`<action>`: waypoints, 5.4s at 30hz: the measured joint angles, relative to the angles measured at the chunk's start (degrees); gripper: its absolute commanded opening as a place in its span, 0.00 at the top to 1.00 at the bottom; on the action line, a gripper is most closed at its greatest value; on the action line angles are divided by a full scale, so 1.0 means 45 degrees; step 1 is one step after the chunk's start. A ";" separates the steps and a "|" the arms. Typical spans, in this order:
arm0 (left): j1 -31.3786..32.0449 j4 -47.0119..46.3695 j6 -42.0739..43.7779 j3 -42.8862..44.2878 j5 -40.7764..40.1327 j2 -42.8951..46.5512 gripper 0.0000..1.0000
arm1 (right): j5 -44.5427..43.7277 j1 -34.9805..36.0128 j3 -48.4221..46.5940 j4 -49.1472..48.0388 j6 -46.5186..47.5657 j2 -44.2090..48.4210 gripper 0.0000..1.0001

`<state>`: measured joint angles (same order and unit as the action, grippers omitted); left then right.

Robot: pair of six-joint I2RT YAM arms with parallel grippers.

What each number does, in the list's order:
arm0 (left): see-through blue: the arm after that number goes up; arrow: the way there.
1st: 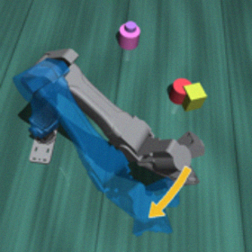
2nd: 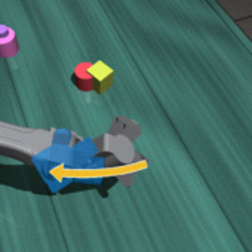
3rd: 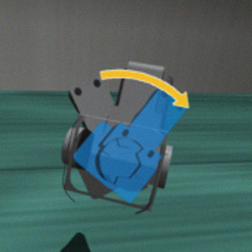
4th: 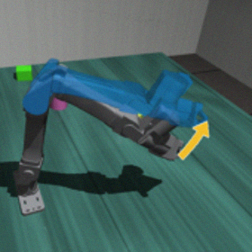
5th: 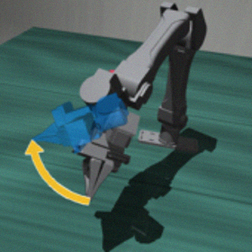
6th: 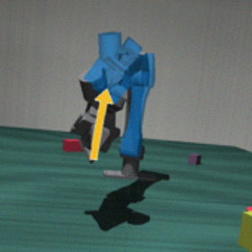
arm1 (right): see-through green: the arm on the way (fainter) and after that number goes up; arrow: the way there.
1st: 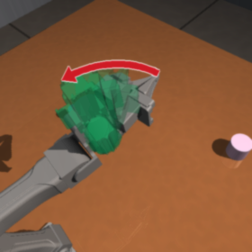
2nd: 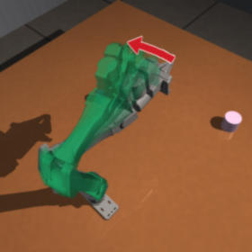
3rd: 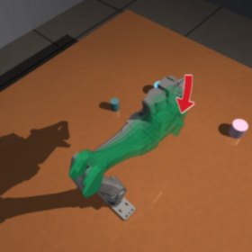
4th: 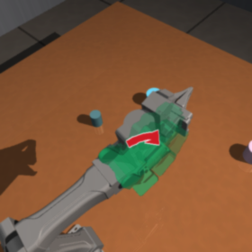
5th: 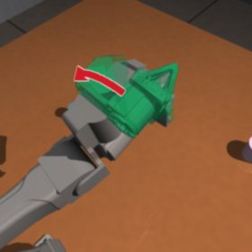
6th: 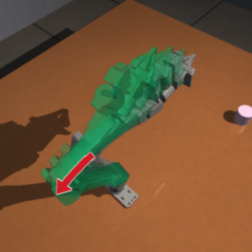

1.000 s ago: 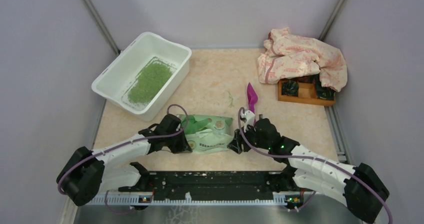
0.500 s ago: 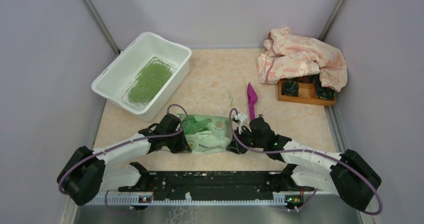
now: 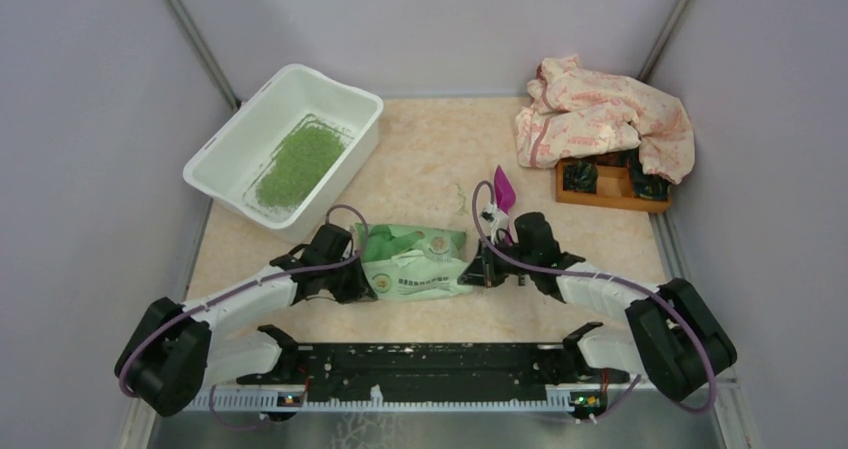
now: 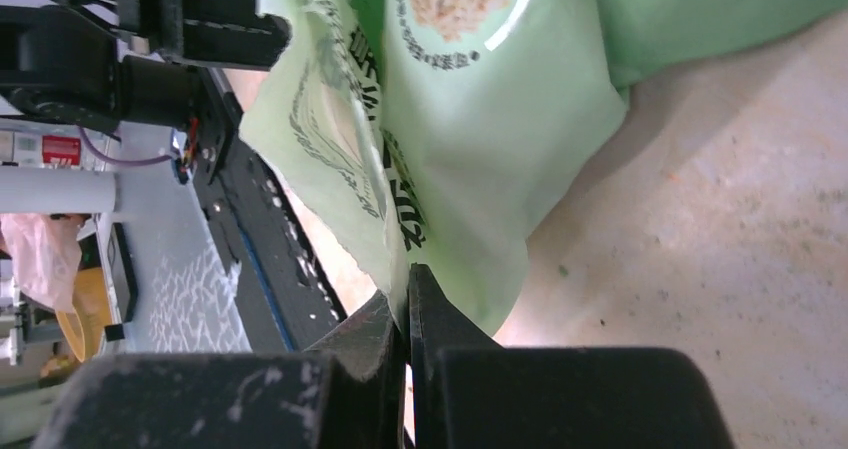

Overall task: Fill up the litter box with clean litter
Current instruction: Close the cat litter bag at the center of the board.

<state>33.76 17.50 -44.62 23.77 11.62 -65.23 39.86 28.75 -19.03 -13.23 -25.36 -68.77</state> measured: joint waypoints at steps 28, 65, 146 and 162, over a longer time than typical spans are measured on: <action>-0.1836 0.2526 0.2016 0.4119 0.0364 0.3133 0.35 | -0.2278 0.0330 -0.2215 0.2521 0.1957 0.1083 1.00; -0.2259 0.1724 0.4872 0.4095 -0.0359 0.3886 0.29 | 0.3016 -0.2715 -0.5260 -0.0971 -0.0214 -0.2905 1.00; 0.2778 -0.4483 0.0505 0.3249 -0.0432 -0.4794 0.41 | -0.6203 0.1336 -0.5872 0.6785 0.3172 0.0461 0.80; 0.2778 -0.4614 0.0505 0.3201 -0.0461 -0.4935 0.40 | -0.8092 0.3201 -0.4838 0.5639 0.3274 -0.1146 0.91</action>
<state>46.26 -3.27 -42.35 38.17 9.54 -87.44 3.44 43.16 -40.80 12.14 -10.63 -73.93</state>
